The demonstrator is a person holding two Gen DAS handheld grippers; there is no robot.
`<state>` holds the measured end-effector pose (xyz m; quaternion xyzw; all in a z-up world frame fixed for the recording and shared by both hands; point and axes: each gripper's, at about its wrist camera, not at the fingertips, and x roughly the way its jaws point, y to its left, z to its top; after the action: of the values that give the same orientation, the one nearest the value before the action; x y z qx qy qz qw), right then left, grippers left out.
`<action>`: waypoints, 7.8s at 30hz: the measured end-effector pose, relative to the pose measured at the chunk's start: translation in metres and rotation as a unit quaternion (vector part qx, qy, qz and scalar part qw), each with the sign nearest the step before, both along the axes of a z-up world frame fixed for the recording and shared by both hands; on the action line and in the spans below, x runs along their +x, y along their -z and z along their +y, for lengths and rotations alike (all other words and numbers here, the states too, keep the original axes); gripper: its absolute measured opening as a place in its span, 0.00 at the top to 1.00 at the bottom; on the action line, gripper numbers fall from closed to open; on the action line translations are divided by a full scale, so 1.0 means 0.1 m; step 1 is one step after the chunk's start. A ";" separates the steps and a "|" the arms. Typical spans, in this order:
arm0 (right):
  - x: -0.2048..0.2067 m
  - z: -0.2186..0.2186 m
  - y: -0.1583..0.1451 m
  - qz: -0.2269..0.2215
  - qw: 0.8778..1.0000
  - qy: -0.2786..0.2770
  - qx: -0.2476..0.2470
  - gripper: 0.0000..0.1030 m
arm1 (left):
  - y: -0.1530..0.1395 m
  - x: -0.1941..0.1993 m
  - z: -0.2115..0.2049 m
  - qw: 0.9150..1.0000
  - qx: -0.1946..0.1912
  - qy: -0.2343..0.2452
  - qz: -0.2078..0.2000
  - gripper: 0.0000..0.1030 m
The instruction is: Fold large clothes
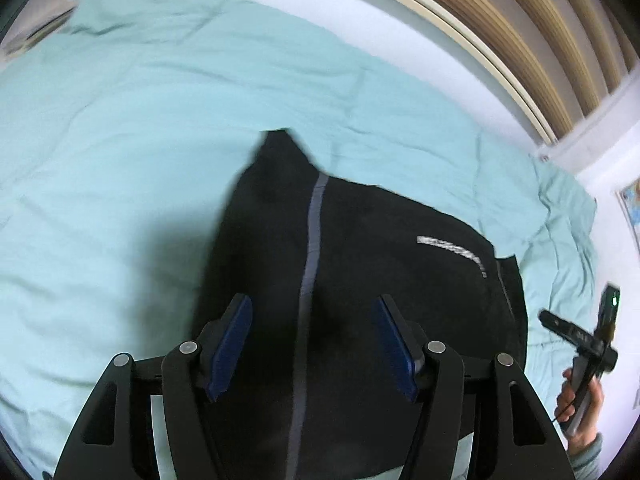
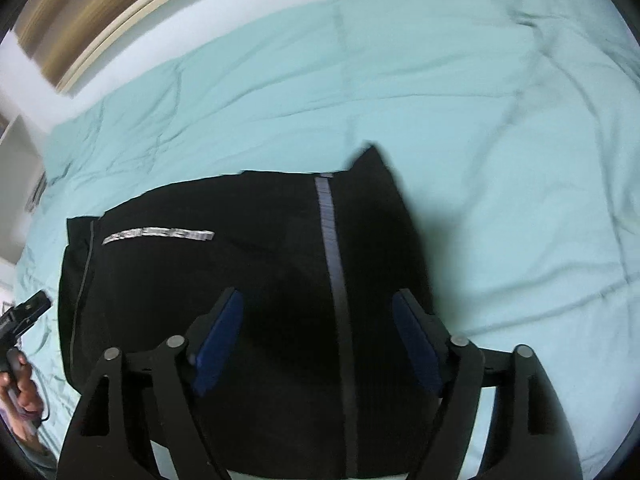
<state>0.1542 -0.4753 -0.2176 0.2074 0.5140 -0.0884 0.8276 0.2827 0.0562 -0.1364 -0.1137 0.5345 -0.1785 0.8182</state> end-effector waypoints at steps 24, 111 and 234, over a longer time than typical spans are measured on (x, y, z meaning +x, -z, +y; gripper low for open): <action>-0.28 -0.48 0.94 0.031 0.988 0.039 0.149 0.09 | 1.09 0.41 0.50 0.976 -0.138 -0.027 0.167 0.24; -2.03 0.61 -0.84 -0.039 0.984 -0.093 0.146 0.64 | -0.21 -2.00 0.10 0.975 -0.197 0.069 0.072 0.65; -2.94 2.48 -1.65 0.013 0.998 0.003 -0.057 0.13 | -1.66 -4.18 -1.04 0.963 0.235 0.040 -0.128 0.24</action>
<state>-0.1396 -0.2269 -0.0522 0.1600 0.5179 -0.1230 0.8313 -0.1349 -0.0475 0.0301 0.1269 0.4565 -0.0930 0.8757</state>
